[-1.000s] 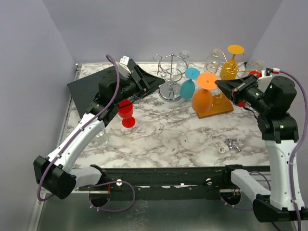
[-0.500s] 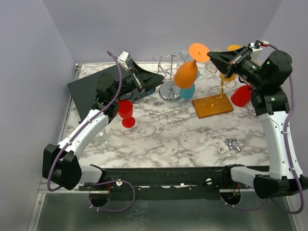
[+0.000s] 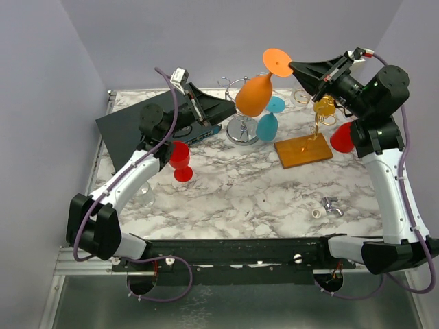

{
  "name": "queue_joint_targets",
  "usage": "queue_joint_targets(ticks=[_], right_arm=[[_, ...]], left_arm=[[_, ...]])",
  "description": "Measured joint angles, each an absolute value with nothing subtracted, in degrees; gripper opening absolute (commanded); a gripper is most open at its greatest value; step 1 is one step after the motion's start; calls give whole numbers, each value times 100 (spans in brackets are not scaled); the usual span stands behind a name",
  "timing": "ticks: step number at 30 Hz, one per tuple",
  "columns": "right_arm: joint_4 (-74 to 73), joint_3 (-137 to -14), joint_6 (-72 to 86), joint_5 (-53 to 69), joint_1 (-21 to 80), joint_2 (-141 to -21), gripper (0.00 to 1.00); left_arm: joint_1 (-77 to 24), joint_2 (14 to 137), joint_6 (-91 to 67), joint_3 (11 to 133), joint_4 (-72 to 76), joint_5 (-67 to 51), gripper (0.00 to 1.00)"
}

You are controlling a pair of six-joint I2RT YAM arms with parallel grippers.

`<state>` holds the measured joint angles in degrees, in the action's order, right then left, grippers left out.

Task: Take the wine glass off the wine glass rack
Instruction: Place the wine glass at the center of the board.

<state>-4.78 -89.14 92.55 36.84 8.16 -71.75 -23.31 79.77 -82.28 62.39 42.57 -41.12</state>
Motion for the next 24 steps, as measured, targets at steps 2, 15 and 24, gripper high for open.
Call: queue_joint_targets(ticks=[2,15,24], right_arm=[[-390,-8925,9301,3680,880,-7175,1],[132,-8737,9590,3662,1105,-7201,1],[565,-8281,9898,3642,1105,-7199,1]], left_arm=[[-2331,8016,-8281,6263,4366,-4117,75],[-2331,8453,-9153,6322,5623,-4117,62],[-2320,8755,-9950,6322,6626,-4110,45]])
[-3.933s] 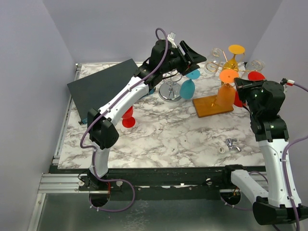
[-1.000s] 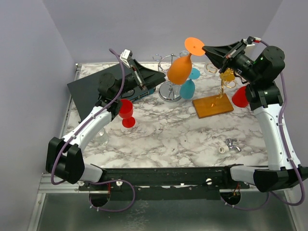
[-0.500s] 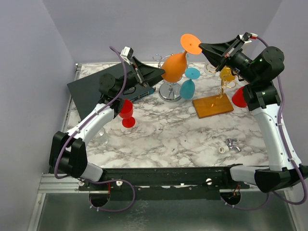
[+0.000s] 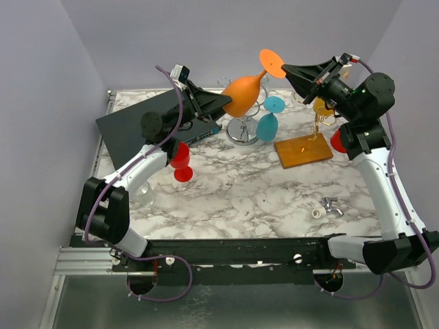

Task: Take the wine glass off the wine glass rack
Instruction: Place the wine glass at the center of the board.

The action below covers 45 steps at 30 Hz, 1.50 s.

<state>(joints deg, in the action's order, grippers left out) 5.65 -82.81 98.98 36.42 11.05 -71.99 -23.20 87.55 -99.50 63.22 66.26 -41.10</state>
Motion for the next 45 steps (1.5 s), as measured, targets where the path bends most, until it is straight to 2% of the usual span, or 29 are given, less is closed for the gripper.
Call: queue_joint_targets(ticks=[3,5,7,9,10,13,15,18,20,22,23,27,32,38,45], right_arm=[[749,-8189,9946,3621,1105,-7188,1],[810,-8086,9953,3590,1105,-7166,1],[810,-7983,9937,3531,1105,-7150,14],[711,-7887,9828,3435,1070,-7146,40],[617,-7839,9747,3387,1063,-7146,50],[185,-7778,9301,3312,1083,-7144,70],[-231,-7852,8851,3201,1098,-7089,79],[-1055,-8117,8018,2851,1098,-6928,86],[-1559,-8311,7450,2528,1098,-6753,91],[-2071,-8582,6879,2169,1098,-6567,100],[-2285,-8737,6611,1994,1098,-6486,100],[-3057,-9504,5557,1398,1098,-6335,100],[-3662,-10134,4560,919,1098,-6335,100],[-4167,-10280,3889,714,1098,-6423,100],[-4399,-10283,3496,694,1098,-6591,100]], left_arm=[[-2309,8755,-10114,6322,6831,-4101,35],[-2298,8755,-10197,6322,6930,-4088,22],[-2294,8755,-10287,6322,7008,-4073,10],[-2287,8739,-10335,6324,7129,-4012,0],[-2287,8702,-10350,6329,7177,-3977,0],[-2290,8517,-10254,6357,7063,-3981,0],[-2287,8381,-10099,6388,6746,-4010,0],[-2259,8101,-9614,6512,5826,-4117,0],[-2239,7806,-8879,6812,4403,-4150,0],[-2224,7581,-8333,7161,3345,-4108,0],[-2222,7417,-7804,7511,2342,-4018,0],[-2368,7194,-6464,8517,-121,-3454,0],[-3221,7408,-5212,9268,-2602,-2220,0],[-3756,7979,-4397,9566,-4622,-1004,0],[-4066,8676,-3830,9983,-5852,-113,0]])
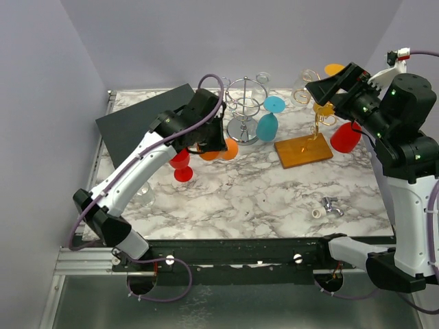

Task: Take the wine glass off the wine glass rack
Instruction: Place the wine glass at the center of the board.

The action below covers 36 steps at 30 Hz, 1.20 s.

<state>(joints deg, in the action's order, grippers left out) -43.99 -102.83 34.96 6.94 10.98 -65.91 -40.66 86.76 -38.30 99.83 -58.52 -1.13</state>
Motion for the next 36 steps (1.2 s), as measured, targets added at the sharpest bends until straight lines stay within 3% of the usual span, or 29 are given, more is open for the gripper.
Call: queue_joint_targets(ticks=[14,36], right_arm=[[-4438,-10269,3382,679,1098,-6482,100],[-4421,-9955,3332,574,1098,-6156,100]], left_arm=[[-4134,10838,-2965,11306,-6855,497,0],[-4073,11358,-2696,11330,-7122,499,4]])
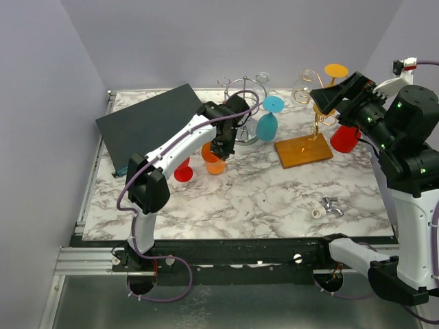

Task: Take the wine glass off the wine glass rack
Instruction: Place the wine glass at the center of the board.

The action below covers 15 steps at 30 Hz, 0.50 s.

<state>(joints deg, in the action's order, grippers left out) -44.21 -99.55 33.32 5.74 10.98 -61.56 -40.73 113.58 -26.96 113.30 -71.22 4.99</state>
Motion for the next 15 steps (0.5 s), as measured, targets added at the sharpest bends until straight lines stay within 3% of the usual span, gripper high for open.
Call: queue_joint_targets(ticks=[8,15], right_arm=[[-4418,-9800,3334,558,1098,-6143,100],[-4412,-9791,3334,556,1098,-6128,100]], left_arm=[[-3959,11358,-2663,11052,-7196,499,6],[-3907,11358,-2641,11010,-7205,502,18]])
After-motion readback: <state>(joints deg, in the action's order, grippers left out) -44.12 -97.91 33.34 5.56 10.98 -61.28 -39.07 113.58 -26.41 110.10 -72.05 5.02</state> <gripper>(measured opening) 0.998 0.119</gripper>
